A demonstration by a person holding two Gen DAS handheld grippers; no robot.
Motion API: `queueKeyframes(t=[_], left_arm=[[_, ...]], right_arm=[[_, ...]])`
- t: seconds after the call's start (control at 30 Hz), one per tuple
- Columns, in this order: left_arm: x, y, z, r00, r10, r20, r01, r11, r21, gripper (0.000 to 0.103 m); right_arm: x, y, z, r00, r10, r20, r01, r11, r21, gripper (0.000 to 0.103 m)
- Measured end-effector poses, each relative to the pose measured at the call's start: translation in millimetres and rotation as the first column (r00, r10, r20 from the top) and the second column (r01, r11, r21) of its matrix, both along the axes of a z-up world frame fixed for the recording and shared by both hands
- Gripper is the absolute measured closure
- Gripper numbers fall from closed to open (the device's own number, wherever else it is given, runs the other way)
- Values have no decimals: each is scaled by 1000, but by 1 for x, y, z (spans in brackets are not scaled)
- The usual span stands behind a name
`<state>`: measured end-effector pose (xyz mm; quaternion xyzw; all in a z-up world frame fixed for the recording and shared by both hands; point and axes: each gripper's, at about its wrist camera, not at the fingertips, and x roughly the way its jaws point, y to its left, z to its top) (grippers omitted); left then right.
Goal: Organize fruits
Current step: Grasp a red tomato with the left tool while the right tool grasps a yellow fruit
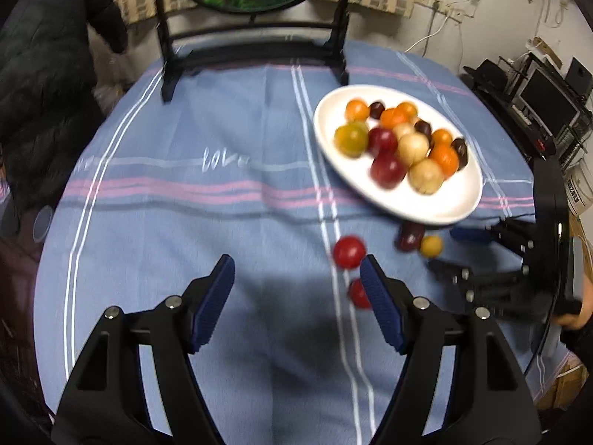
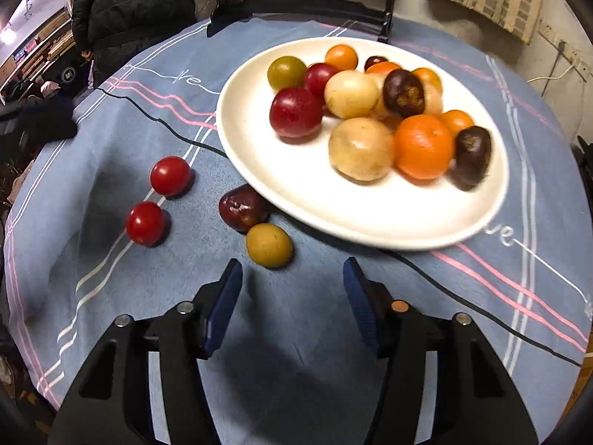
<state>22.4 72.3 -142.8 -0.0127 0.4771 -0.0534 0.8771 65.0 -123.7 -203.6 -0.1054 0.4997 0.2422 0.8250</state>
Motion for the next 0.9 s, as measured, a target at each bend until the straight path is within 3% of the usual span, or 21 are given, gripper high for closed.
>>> queueKeyframes(t=[0.1, 0.13, 0.37, 0.57, 0.63, 0.7, 0.83, 0.9], left_arm=[[-5, -1, -9, 1000, 1, -27, -1, 1000, -3, 31], [-5, -3, -11, 999, -4, -33, 4, 1000, -4, 31], [2, -42, -30, 993, -98, -64, 98, 995, -6, 31], [13, -64, -55, 987, -117, -107, 119, 993, 10, 33], [17, -65, -62, 986, -113, -121, 115, 993, 8, 39], [21, -66, -68, 984, -113, -140, 115, 993, 1, 55], [20, -64, -68, 982, -126, -140, 126, 992, -10, 70], [17, -62, -64, 983, -132, -131, 131, 991, -11, 72]], right_arm=[[5, 5, -1, 1000, 16, -6, -16, 1000, -1, 60], [5, 5, 0, 999, 38, -23, -37, 999, 22, 78], [-11, -13, 12, 999, 24, -31, -22, 998, 54, 78], [-27, -27, 16, 998, -17, -56, 23, 995, 99, 78], [-29, -28, 15, 998, -24, -62, 31, 994, 107, 78], [-33, -29, 16, 997, -32, -66, 39, 993, 109, 78], [-38, -31, 18, 997, -50, -67, 57, 992, 111, 78], [-41, -32, 19, 996, -55, -68, 62, 991, 114, 78]])
